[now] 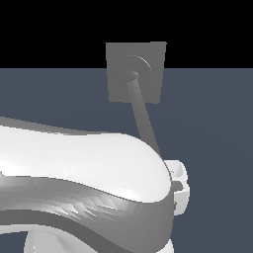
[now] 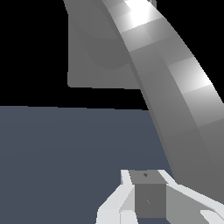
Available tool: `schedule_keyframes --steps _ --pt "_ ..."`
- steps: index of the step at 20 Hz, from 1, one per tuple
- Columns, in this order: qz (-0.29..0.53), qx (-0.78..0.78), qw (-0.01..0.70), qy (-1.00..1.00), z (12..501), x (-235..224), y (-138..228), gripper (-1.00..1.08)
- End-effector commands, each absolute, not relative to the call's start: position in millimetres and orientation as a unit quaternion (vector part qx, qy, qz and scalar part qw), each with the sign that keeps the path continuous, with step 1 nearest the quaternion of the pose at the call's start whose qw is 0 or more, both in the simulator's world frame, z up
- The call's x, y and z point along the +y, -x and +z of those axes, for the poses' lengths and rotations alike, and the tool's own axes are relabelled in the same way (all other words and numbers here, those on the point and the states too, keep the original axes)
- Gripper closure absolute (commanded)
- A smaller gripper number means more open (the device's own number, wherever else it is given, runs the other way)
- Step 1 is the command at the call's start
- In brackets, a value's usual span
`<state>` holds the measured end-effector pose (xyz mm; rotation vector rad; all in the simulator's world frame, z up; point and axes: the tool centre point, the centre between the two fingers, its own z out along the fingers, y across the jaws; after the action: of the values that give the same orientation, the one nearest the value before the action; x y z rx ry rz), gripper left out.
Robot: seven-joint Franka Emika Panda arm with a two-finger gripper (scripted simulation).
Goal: Turn on the faucet by rotating a designated handle.
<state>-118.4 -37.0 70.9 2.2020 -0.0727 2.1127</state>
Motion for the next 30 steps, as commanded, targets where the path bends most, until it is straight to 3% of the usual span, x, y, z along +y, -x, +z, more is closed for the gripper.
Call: schedule_keyframes --steps 1,8,10,30 --pt "0.705 -0.029 0.057 -0.707 89.1 -60.8 114.9 1.08" --pt "0.705 -0.029 0.058 -0.707 91.9 -87.0 117.9 1.08" --pt "0.691 -0.041 0.036 -0.721 68.8 -66.1 121.9 1.08" --pt "0.698 -0.035 0.048 -0.714 130.7 -126.1 125.2 1.08"
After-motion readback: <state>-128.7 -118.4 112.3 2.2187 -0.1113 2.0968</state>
